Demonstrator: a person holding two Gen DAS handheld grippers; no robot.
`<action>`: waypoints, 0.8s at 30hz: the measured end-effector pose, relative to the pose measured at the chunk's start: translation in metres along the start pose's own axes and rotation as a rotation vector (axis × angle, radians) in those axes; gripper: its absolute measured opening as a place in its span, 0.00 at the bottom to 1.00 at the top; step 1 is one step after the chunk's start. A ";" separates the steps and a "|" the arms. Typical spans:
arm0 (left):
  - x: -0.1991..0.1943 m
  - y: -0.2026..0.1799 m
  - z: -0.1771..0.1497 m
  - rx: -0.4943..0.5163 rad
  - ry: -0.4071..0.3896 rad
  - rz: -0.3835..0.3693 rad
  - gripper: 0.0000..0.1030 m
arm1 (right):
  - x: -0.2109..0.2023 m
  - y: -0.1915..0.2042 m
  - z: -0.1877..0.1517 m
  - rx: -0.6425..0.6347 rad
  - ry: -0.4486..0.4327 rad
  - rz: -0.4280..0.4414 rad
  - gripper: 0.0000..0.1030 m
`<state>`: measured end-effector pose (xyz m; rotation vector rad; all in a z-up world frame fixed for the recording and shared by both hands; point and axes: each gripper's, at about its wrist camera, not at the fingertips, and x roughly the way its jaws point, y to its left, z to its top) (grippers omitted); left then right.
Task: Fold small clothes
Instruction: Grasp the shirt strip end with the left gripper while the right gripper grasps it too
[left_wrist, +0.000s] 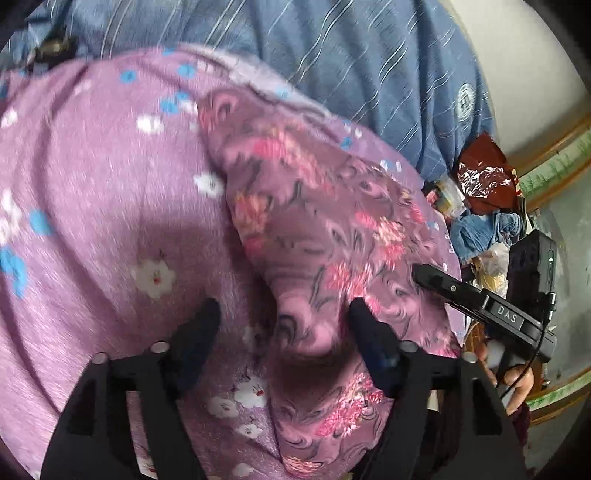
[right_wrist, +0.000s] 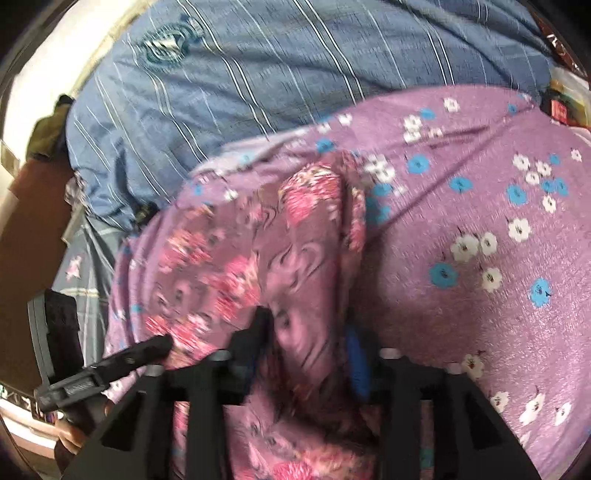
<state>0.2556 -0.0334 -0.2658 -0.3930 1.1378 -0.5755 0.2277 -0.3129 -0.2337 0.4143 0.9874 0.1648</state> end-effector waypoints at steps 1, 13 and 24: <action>0.004 -0.001 -0.002 -0.002 0.020 -0.011 0.71 | 0.004 -0.005 0.000 0.001 0.025 0.000 0.64; 0.009 -0.040 -0.012 0.120 0.029 -0.051 0.26 | 0.006 -0.018 -0.017 -0.031 0.070 0.040 0.29; -0.022 -0.014 0.003 0.022 0.028 -0.090 0.26 | -0.024 0.005 -0.023 0.020 0.035 0.166 0.28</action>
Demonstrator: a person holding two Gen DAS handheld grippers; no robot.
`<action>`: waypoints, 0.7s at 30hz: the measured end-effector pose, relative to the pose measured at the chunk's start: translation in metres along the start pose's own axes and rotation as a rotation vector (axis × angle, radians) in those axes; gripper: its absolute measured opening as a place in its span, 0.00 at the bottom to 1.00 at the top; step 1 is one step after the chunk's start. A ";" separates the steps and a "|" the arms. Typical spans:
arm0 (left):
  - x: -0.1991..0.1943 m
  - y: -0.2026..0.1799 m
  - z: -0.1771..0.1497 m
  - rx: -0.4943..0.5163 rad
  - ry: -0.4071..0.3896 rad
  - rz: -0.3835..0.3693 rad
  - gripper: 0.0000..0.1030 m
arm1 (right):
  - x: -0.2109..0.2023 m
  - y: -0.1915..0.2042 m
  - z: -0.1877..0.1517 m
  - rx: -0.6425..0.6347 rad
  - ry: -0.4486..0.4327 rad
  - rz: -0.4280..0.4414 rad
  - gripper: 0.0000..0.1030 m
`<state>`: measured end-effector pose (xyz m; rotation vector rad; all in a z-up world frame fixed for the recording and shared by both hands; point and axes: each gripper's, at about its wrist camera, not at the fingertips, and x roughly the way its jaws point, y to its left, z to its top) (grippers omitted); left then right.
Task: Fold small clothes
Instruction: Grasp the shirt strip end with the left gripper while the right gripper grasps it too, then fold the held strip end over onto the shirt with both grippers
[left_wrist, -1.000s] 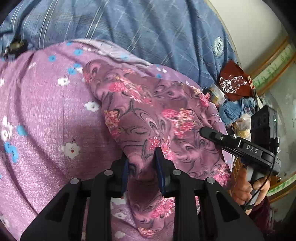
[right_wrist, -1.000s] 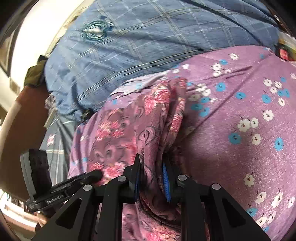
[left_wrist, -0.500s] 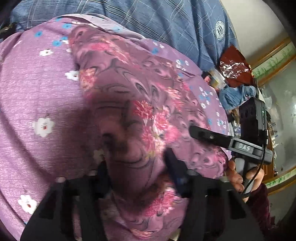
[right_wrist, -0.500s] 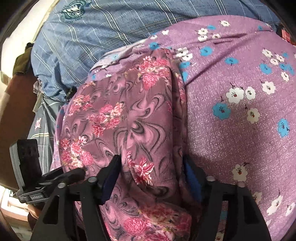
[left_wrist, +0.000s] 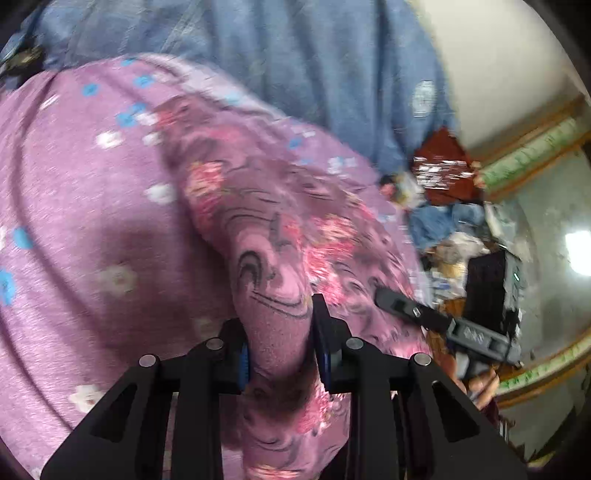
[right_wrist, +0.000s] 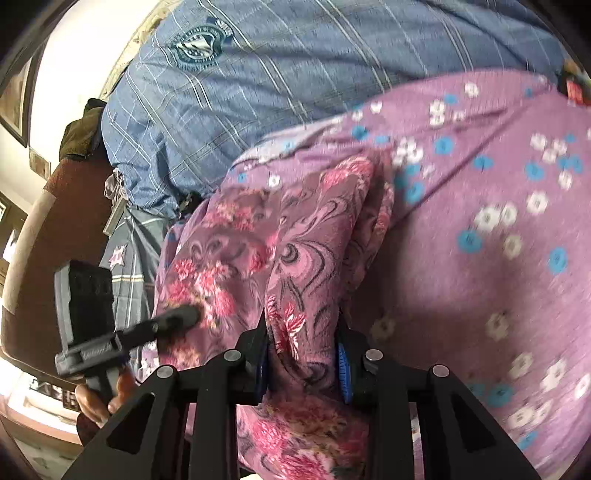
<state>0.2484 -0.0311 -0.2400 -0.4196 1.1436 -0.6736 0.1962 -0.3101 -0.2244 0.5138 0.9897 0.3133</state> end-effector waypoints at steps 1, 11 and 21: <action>0.003 0.007 -0.002 -0.019 0.019 0.041 0.28 | 0.012 -0.002 -0.005 0.009 0.021 -0.028 0.29; -0.034 0.010 0.014 -0.056 -0.215 0.195 0.50 | -0.002 -0.006 0.009 -0.013 -0.096 -0.199 0.56; 0.013 -0.026 0.045 0.091 -0.269 0.241 0.53 | 0.048 0.037 0.054 -0.115 -0.041 -0.239 0.23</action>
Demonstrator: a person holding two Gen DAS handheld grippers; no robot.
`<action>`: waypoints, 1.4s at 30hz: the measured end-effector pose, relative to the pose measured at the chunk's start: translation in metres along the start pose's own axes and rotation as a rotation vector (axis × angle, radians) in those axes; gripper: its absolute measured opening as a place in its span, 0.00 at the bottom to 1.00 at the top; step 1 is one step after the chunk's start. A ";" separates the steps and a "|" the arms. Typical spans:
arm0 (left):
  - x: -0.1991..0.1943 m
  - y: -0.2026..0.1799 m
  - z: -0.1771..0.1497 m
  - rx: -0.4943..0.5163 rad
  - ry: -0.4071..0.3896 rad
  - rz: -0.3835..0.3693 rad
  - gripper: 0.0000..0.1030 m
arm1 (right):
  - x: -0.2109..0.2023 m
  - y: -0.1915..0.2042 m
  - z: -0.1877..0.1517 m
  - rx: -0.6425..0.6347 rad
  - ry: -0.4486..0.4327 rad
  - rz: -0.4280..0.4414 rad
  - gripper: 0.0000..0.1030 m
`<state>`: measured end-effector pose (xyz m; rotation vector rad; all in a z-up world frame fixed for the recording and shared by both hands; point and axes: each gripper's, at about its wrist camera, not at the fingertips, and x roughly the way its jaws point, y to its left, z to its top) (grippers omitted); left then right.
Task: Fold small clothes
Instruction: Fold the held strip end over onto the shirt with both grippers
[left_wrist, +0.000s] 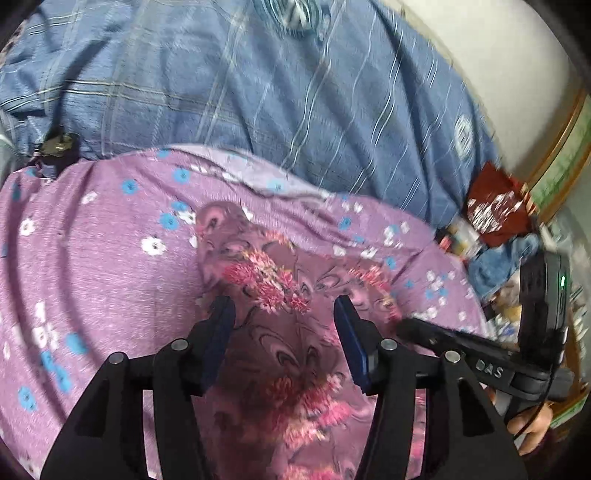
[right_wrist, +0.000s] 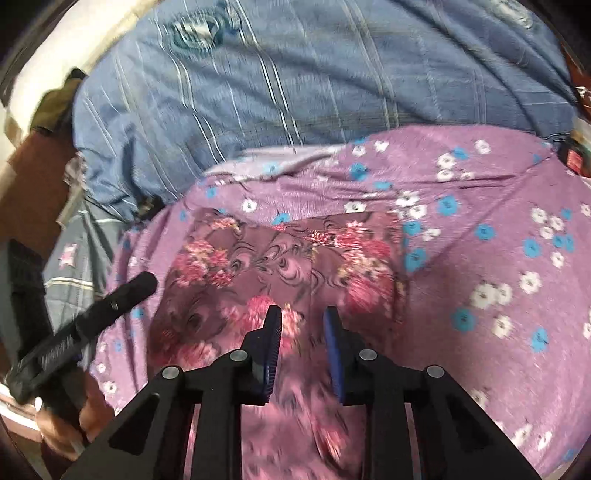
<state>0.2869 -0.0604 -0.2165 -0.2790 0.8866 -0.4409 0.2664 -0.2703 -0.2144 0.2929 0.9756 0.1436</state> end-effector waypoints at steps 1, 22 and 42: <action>0.010 0.002 0.000 -0.006 0.024 0.018 0.53 | 0.008 0.000 0.002 0.005 0.013 -0.011 0.23; -0.018 0.008 -0.045 0.039 0.133 0.132 0.53 | -0.029 0.021 -0.043 -0.124 0.024 0.017 0.27; 0.002 0.054 -0.022 -0.076 0.069 0.164 0.59 | 0.020 0.045 -0.005 -0.021 0.027 -0.047 0.28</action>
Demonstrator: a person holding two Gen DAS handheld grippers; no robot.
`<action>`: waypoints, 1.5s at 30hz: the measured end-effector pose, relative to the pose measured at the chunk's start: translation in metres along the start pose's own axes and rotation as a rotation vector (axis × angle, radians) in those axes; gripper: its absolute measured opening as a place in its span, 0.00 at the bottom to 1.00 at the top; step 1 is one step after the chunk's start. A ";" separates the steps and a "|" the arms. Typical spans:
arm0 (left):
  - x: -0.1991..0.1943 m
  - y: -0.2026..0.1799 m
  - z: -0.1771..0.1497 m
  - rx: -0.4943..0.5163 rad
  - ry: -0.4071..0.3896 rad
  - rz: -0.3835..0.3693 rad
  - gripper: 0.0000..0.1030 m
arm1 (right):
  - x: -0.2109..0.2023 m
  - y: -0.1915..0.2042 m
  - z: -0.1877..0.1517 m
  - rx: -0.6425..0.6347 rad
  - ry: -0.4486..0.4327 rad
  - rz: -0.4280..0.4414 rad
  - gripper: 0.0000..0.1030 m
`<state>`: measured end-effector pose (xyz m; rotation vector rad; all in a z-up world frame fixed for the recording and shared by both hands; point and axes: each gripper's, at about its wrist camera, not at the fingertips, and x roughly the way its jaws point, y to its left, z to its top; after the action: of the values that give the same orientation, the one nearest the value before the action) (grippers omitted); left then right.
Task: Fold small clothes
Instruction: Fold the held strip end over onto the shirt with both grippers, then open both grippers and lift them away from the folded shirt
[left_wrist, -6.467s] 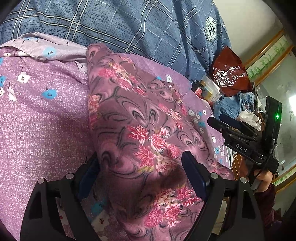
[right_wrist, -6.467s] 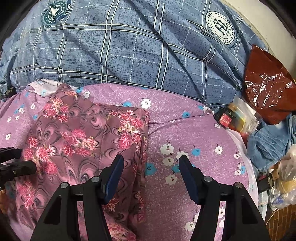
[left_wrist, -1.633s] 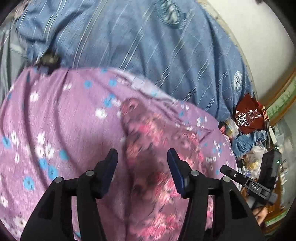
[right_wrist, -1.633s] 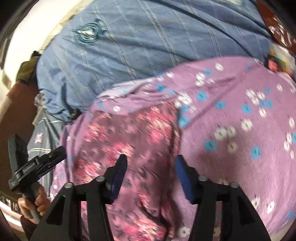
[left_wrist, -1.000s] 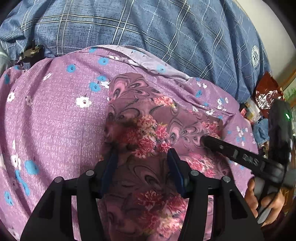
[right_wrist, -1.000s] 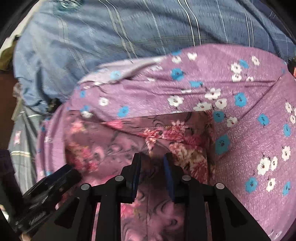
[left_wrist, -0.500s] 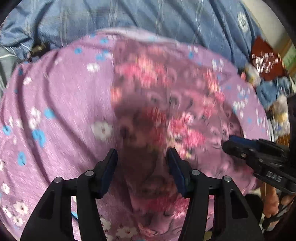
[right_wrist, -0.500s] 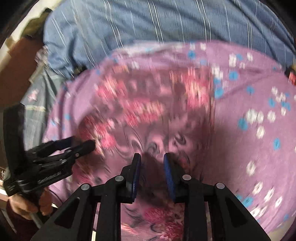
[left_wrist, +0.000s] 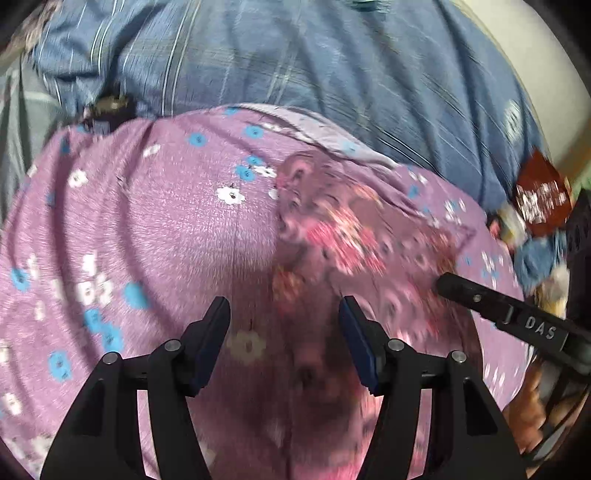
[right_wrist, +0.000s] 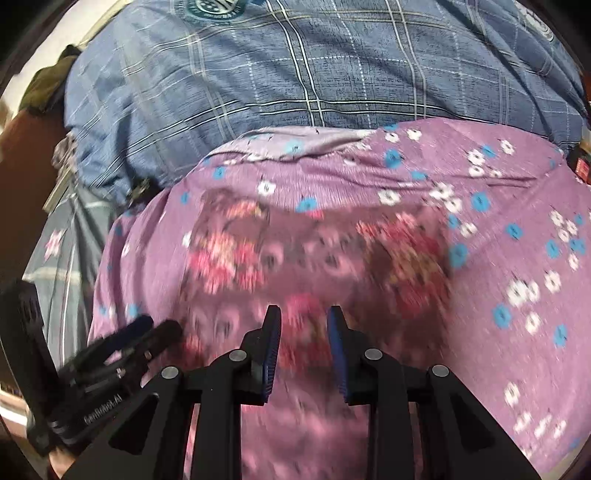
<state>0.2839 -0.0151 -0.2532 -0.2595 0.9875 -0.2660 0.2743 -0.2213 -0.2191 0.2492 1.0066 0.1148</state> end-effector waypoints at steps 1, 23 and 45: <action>0.006 0.000 0.004 -0.006 0.004 0.007 0.59 | 0.010 0.002 0.009 0.007 -0.006 -0.007 0.28; -0.031 -0.019 -0.047 0.176 0.039 0.097 0.60 | -0.040 -0.005 -0.058 -0.122 0.039 -0.055 0.31; -0.166 -0.056 -0.141 0.201 -0.215 0.114 0.68 | -0.154 0.016 -0.124 -0.274 -0.230 -0.226 0.43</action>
<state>0.0718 -0.0248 -0.1793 -0.0467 0.7533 -0.2259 0.0876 -0.2194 -0.1518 -0.1005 0.7734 0.0170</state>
